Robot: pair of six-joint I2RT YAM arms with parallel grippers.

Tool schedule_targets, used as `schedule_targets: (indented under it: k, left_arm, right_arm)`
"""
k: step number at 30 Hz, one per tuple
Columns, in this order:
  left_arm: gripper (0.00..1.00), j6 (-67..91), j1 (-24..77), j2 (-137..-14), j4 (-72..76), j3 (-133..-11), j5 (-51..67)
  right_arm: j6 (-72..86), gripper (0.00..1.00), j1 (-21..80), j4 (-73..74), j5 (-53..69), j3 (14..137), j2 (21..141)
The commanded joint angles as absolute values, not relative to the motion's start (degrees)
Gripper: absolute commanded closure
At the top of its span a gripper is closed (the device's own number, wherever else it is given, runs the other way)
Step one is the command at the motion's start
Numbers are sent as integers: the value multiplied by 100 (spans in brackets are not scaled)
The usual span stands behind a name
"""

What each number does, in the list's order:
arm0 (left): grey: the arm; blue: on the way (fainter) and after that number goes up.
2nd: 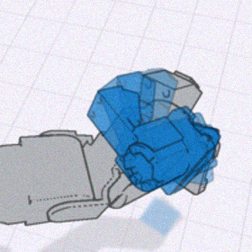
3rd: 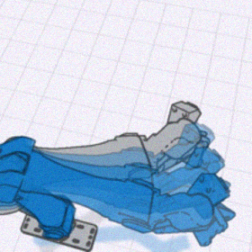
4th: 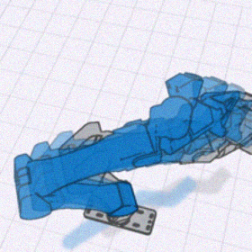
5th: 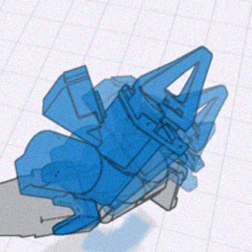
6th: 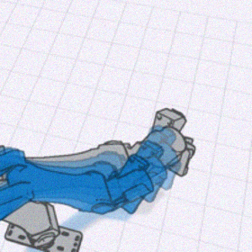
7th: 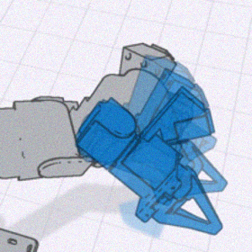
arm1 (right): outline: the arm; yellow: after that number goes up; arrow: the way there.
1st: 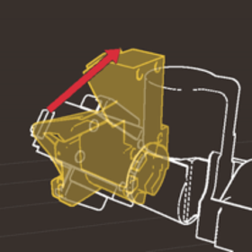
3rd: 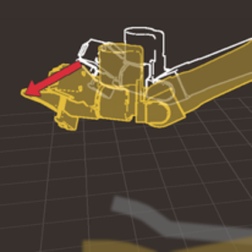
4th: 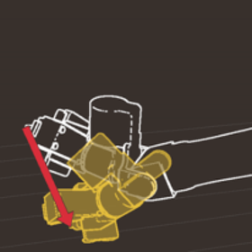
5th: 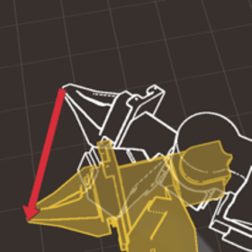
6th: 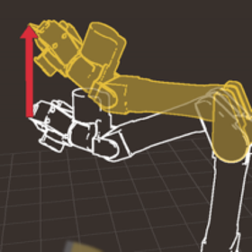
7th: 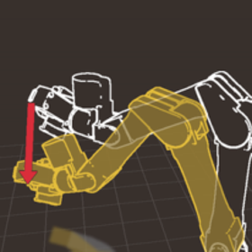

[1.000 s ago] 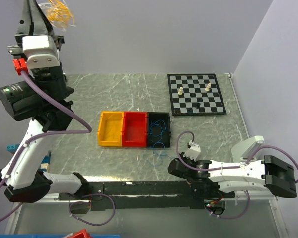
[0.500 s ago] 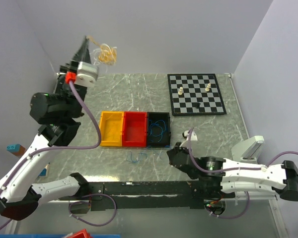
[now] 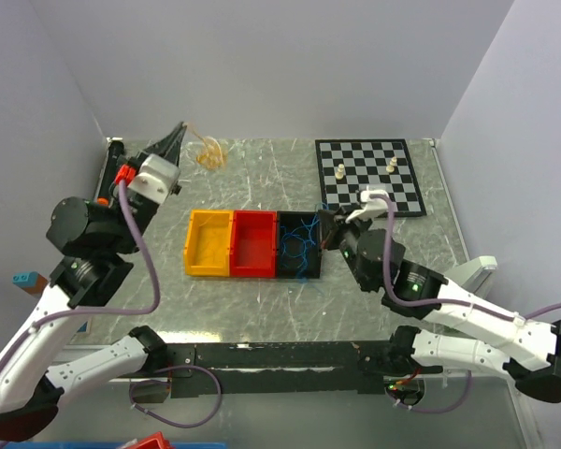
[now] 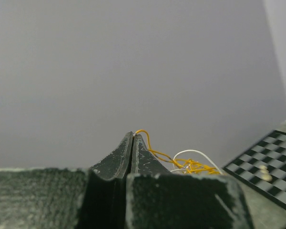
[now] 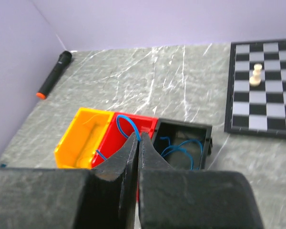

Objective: Untangle the cables

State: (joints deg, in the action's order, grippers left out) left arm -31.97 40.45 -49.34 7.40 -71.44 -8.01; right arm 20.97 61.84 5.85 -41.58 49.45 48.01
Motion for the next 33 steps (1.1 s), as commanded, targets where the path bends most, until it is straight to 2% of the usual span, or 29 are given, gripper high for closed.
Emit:
schedule_targets:
  k: [1,9,17,33]
  left_arm:
    - [99,-2610,4034,-4781,-341,-7075,113]
    - [99,-2540,4034,-4746,-1186,-6970,931]
    - [99,-2496,4034,-4650,-1301,-6891,1072]
    - [99,-2514,4025,-4579,-1459,-6917,1230]
  right_arm:
    - [1108,100,5880,-140,-3578,5509,5228]
    - [572,100,5520,-483,-3129,6257,5598]
    - [141,100,5151,-650,-2962,6925,6029]
    - [668,100,4483,-668,-2760,6556,6390]
